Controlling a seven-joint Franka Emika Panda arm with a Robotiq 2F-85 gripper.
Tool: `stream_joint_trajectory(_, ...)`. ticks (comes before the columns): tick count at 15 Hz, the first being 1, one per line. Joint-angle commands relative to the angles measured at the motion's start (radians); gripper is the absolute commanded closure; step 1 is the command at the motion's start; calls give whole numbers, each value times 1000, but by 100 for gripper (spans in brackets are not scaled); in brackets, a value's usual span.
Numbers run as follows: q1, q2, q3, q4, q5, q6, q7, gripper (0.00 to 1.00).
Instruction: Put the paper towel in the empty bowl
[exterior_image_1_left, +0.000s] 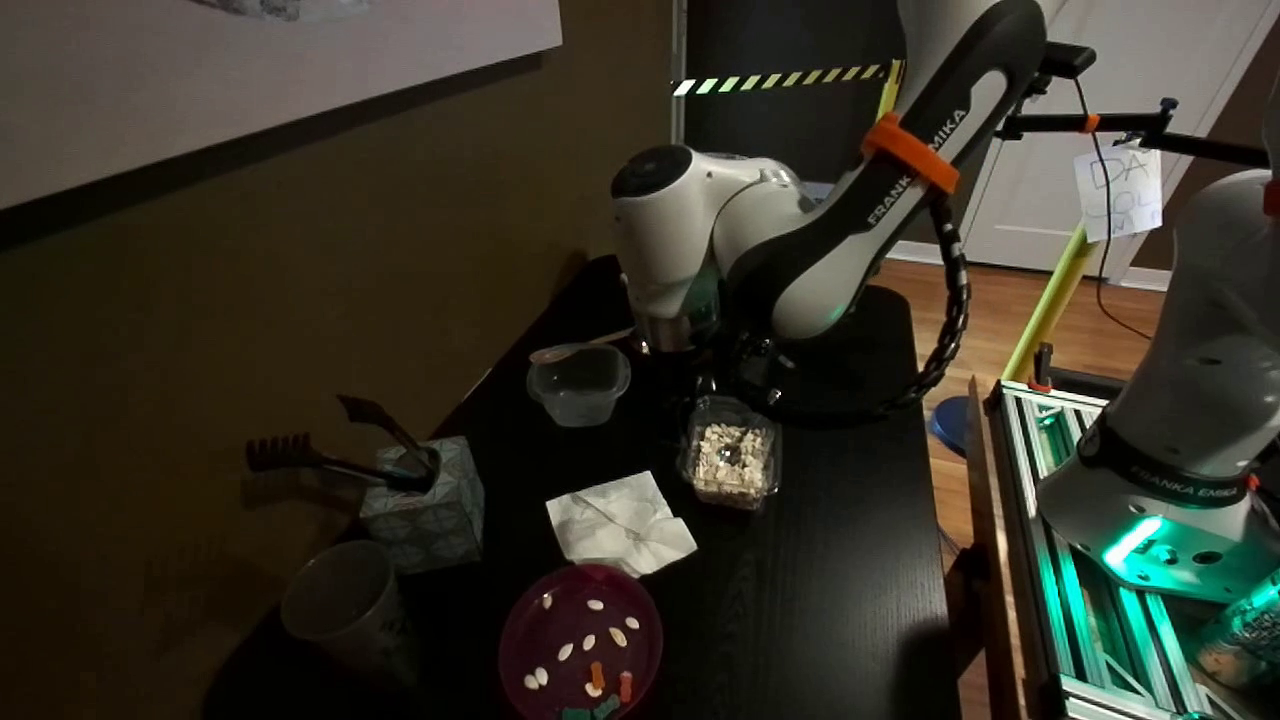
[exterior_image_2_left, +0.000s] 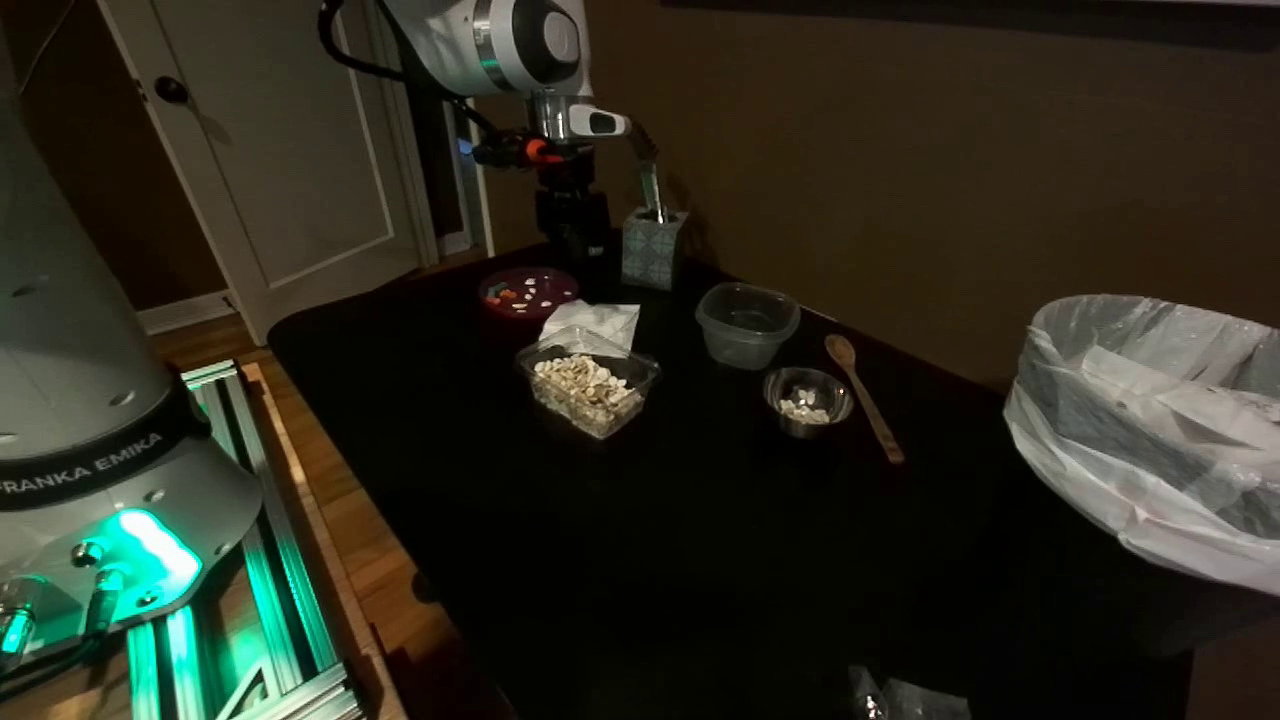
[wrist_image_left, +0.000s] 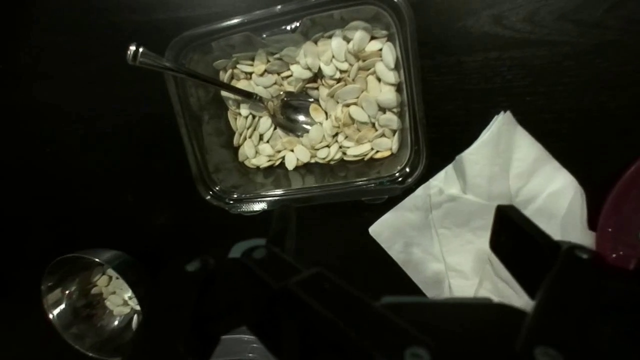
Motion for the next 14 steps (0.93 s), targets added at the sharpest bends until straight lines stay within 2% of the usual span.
stream_joint_trajectory(1, 49, -7, -51, 0, 15, 1, -12, 0)
stream_joint_trajectory(3, 47, -24, -52, -1, 13, 1, -10, 0)
stream_joint_trajectory(6, 47, 63, -66, 25, 61, 111, 3, 0)
stream_joint_trajectory(7, 61, 88, -83, 32, 43, 145, 42, 0)
stream_joint_trajectory(14, 173, 280, -180, 111, 63, 341, 99, 0)
